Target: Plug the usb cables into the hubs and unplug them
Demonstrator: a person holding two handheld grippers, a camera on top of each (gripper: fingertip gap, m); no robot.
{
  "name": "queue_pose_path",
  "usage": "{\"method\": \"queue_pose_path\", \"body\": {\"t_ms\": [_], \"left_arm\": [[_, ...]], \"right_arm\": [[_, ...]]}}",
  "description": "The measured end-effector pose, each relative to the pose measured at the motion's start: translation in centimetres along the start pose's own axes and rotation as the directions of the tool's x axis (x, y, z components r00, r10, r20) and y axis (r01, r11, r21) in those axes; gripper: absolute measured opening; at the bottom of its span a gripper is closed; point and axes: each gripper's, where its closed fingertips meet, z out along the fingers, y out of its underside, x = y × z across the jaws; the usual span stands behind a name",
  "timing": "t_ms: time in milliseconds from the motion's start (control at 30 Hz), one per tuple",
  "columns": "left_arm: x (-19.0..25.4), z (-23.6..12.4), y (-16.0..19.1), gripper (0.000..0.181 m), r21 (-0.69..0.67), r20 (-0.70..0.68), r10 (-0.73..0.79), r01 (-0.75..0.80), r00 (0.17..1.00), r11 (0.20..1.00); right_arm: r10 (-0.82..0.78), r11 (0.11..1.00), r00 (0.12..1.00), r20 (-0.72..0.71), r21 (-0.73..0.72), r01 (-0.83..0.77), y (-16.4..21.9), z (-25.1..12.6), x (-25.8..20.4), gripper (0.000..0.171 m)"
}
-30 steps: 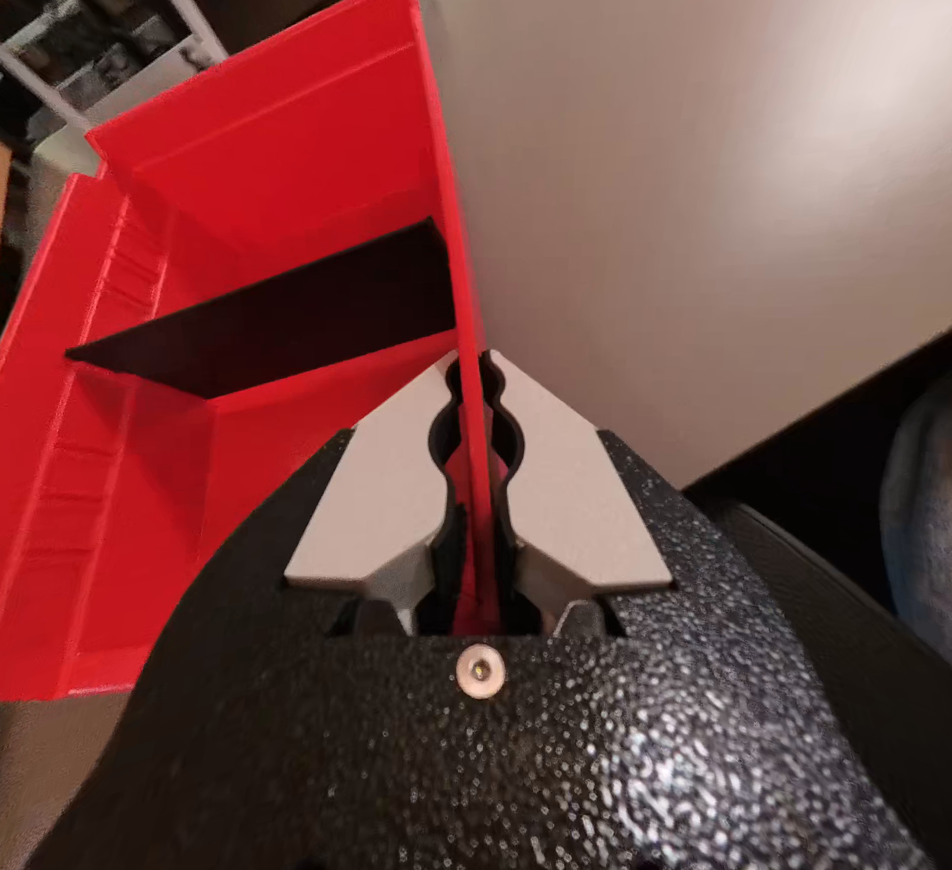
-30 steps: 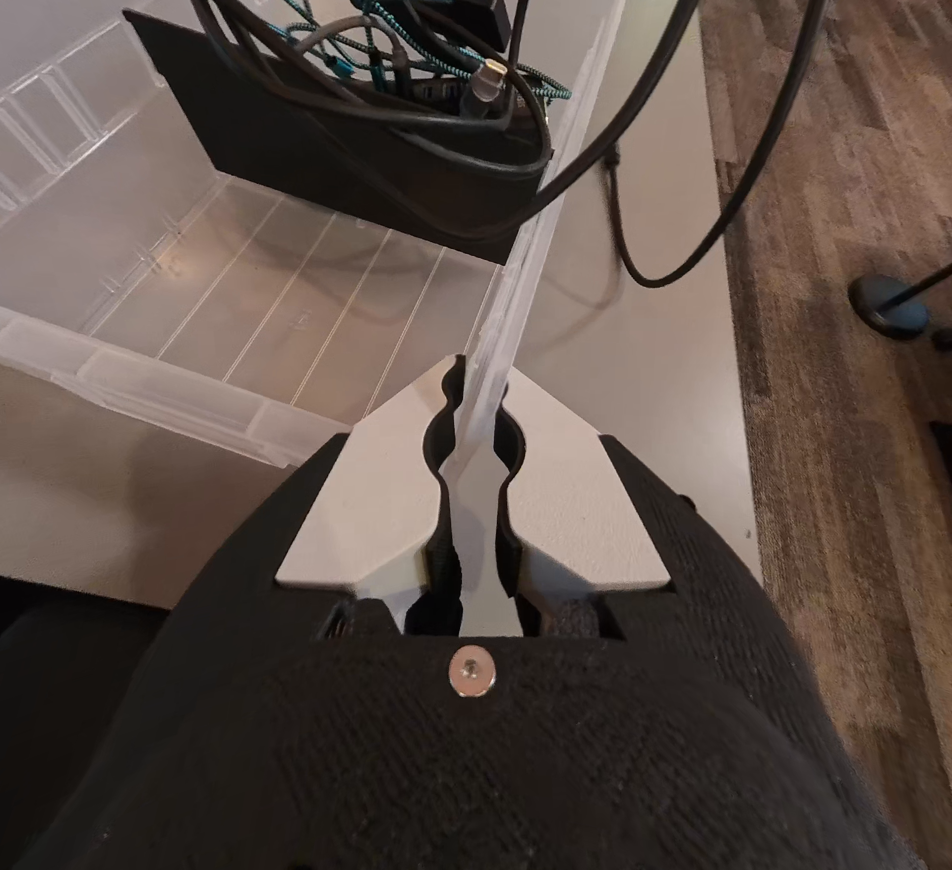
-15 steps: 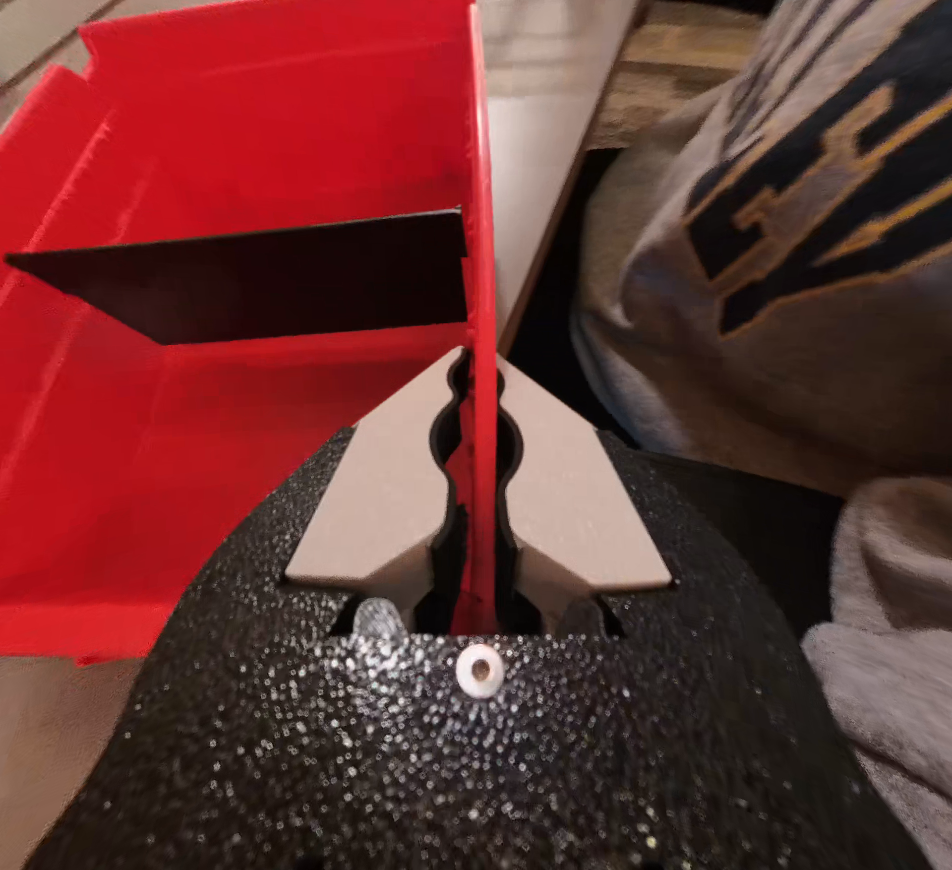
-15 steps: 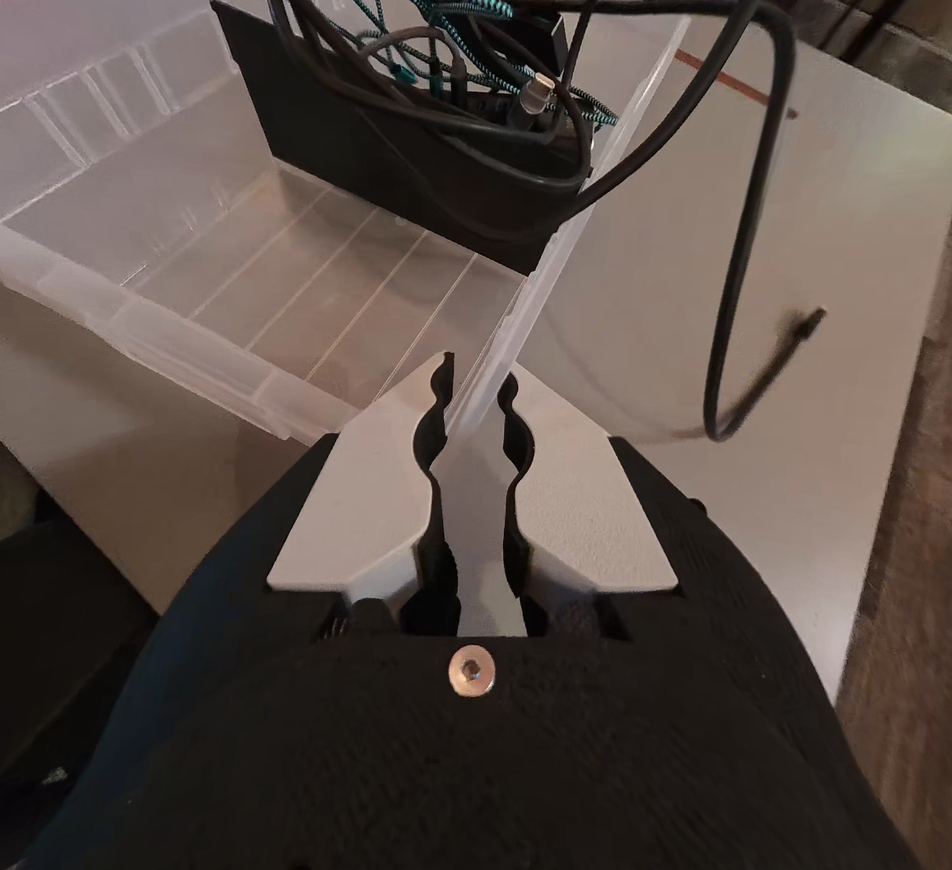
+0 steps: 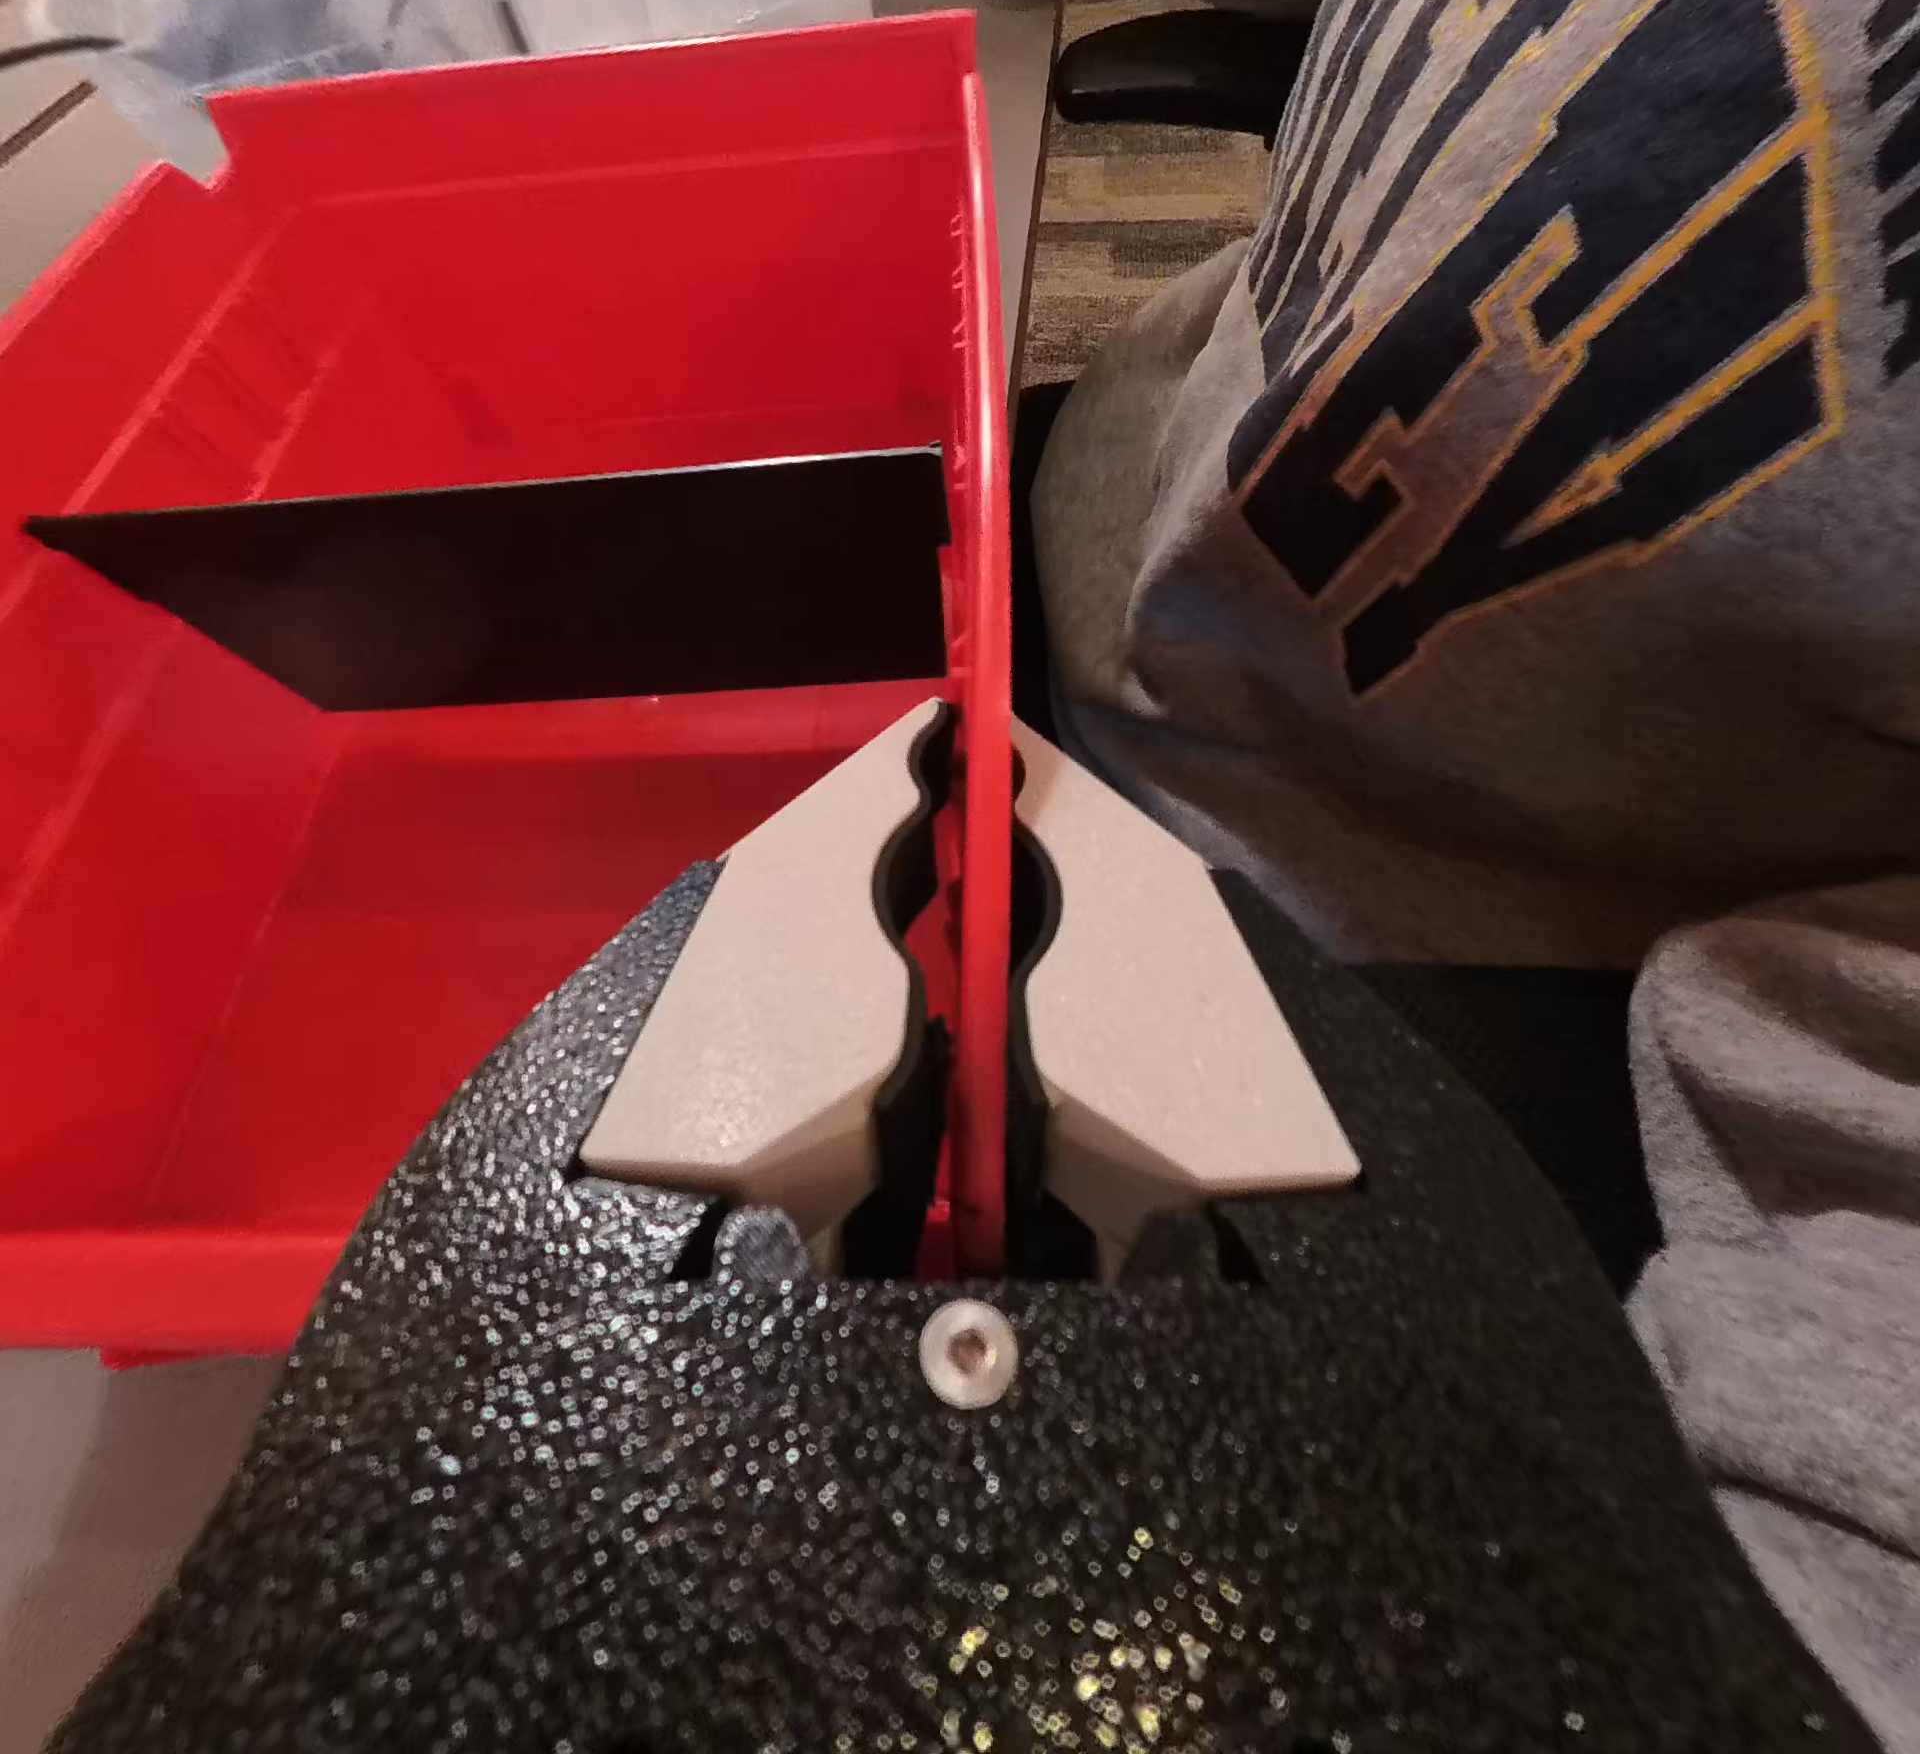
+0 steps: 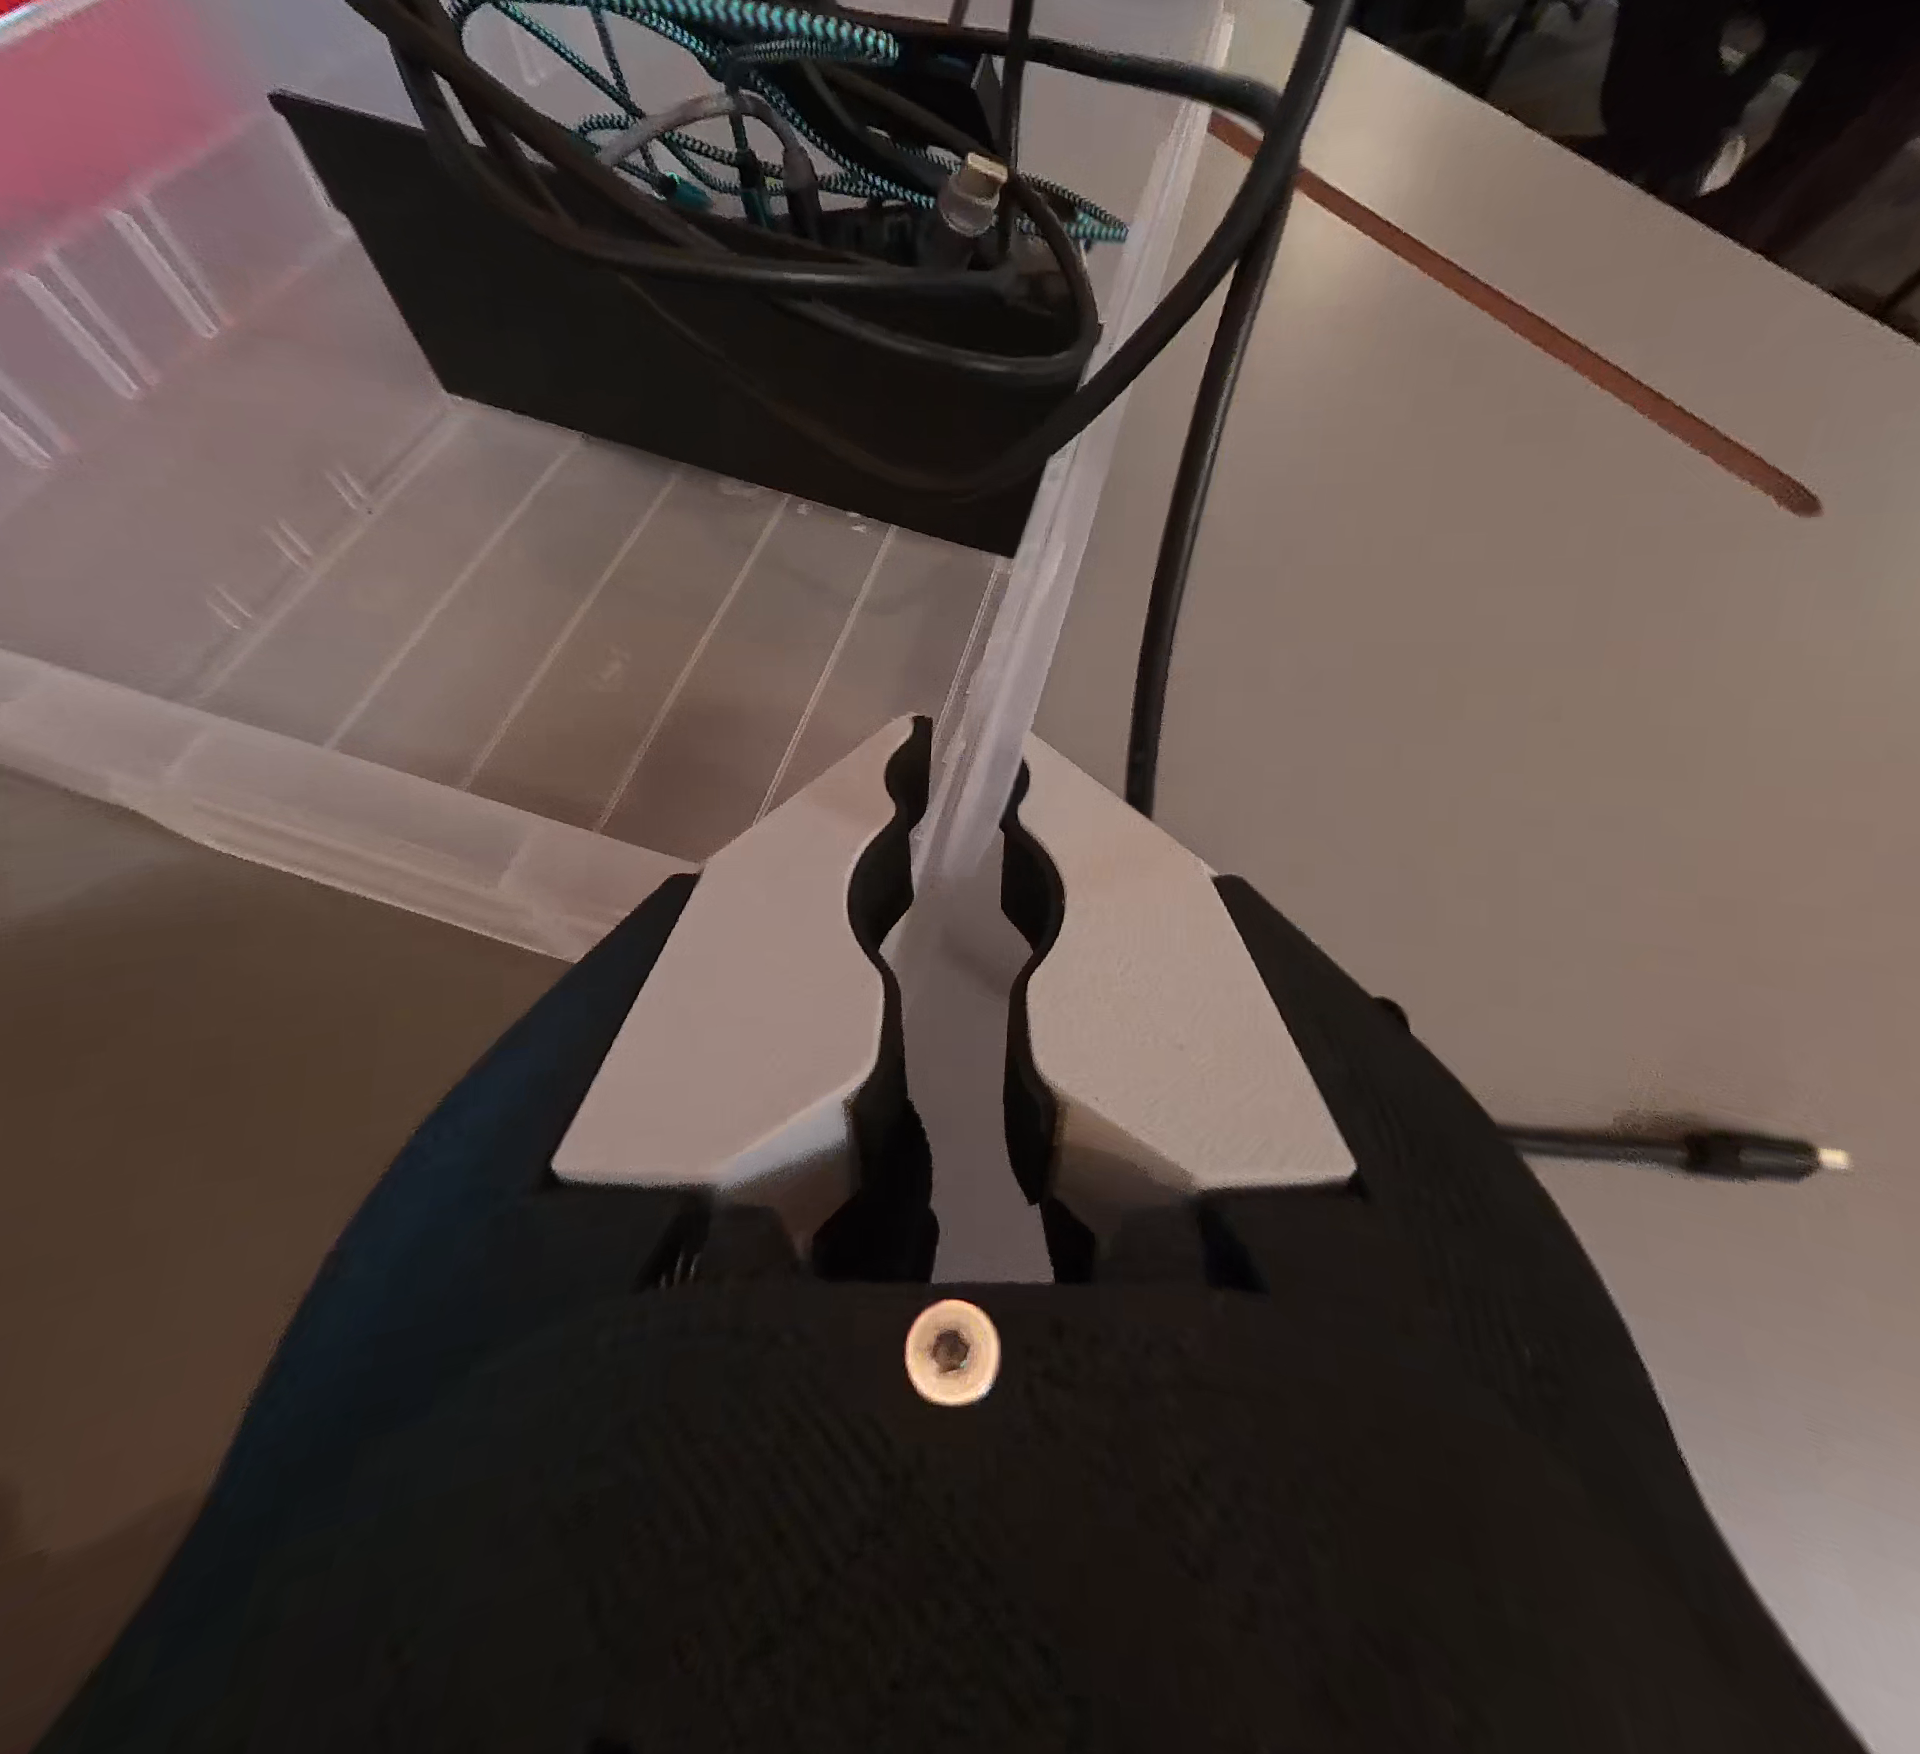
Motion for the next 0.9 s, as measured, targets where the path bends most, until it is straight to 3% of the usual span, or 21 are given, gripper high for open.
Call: {"method": "queue_pose_path", "body": {"t_ms": [533,633,700,800,900], "left_arm": [[3.5,2.3,-2.7,0.003,0.023,-0.193,0.051,-0.048,0.980,0.999],[4.0,3.3,-3.2,0.003,0.030,-0.210,0.064,-0.059,0.976,0.998],[4.3,4.1,-3.5,0.003,0.048,-0.213,0.076,-0.068,0.974,0.997],[4.8,5.6,-3.8,0.002,0.051,-0.207,0.101,-0.092,0.973,0.994],[5.6,7.3,-4.7,0.003,0.059,-0.207,0.124,-0.114,0.970,0.992]], "right_arm": [[-0.107,0.994,0.983,0.151,0.006,0.107,-8.7,15.3,-3.9,0.007],[-0.087,0.995,0.990,0.113,-0.030,0.091,-9.6,17.8,-5.2,0.067],[-0.038,0.998,0.992,0.123,-0.040,0.043,-9.7,17.8,-6.5,0.093],[0.056,0.997,0.993,0.103,0.053,-0.062,-10.2,15.2,-7.4,0.097],[0.107,0.981,0.993,0.054,0.159,-0.114,-10.3,10.4,-7.7,0.088]]}}
